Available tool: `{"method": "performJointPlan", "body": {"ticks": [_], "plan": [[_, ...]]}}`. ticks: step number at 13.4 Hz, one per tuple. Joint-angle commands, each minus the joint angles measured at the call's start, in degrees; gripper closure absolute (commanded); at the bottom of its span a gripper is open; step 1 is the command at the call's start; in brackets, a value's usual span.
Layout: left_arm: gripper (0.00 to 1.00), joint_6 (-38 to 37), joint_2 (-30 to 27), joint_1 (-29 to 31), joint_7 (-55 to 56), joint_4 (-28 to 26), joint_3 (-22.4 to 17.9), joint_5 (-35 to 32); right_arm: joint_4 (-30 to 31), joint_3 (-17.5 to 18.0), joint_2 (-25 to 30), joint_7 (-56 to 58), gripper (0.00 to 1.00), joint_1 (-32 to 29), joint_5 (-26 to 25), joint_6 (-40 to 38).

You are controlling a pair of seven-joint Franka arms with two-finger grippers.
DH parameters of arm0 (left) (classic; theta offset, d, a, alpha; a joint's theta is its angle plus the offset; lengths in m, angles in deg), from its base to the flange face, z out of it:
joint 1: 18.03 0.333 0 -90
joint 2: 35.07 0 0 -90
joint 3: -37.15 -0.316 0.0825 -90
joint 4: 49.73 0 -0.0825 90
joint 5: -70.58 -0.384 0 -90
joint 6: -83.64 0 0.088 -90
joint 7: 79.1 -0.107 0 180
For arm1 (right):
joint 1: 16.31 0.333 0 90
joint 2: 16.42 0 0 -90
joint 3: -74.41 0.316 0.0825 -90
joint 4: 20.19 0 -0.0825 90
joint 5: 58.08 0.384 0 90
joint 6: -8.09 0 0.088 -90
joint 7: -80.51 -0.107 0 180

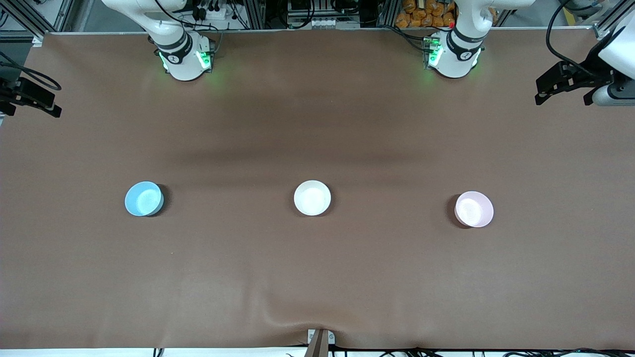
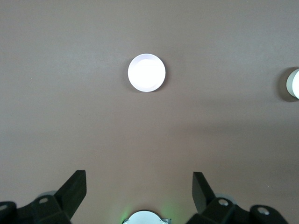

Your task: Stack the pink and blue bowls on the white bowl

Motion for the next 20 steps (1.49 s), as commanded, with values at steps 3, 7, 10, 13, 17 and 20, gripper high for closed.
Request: {"method": "performJointPlan", "body": {"ticks": [3,7,10,13,17,20], "plan": [[0.0,-1.94,0.45,0.33,0.14,1.69,0.08,0.18,-1.19,-0.21,-0.56,-0.8,0.0,0.48,-0.13,-0.7],[0.0,-1.94,0.72,0.68,-2.41,2.31,0.16,-1.75,-1.1,-0.21,-0.56,-0.8,0.0,0.48,-0.13,-0.7],[0.0,-1.94,0.72,1.91,-6.53,0.91,-0.36,-1.49,-1.19,-0.21,-0.56,-0.8,0.0,0.48,-0.13,-0.7],[0.0,-0.72,0.8,2.35,-7.07,-2.51,-0.54,-0.09,-1.19,-0.21,-0.56,-0.8,0.0,0.48,-0.13,-0.7],[0.0,6.65,0.45,2.26,-6.63,-9.53,-0.45,0.0,-1.19,-0.21,-0.73,-0.8,0.0,0.48,-0.13,-0.7],[0.0,11.76,1.68,2.26,-6.28,-12.8,-0.54,0.09,-1.19,-0.21,-0.82,-0.8,0.0,0.48,-0.13,-0.7]]}}
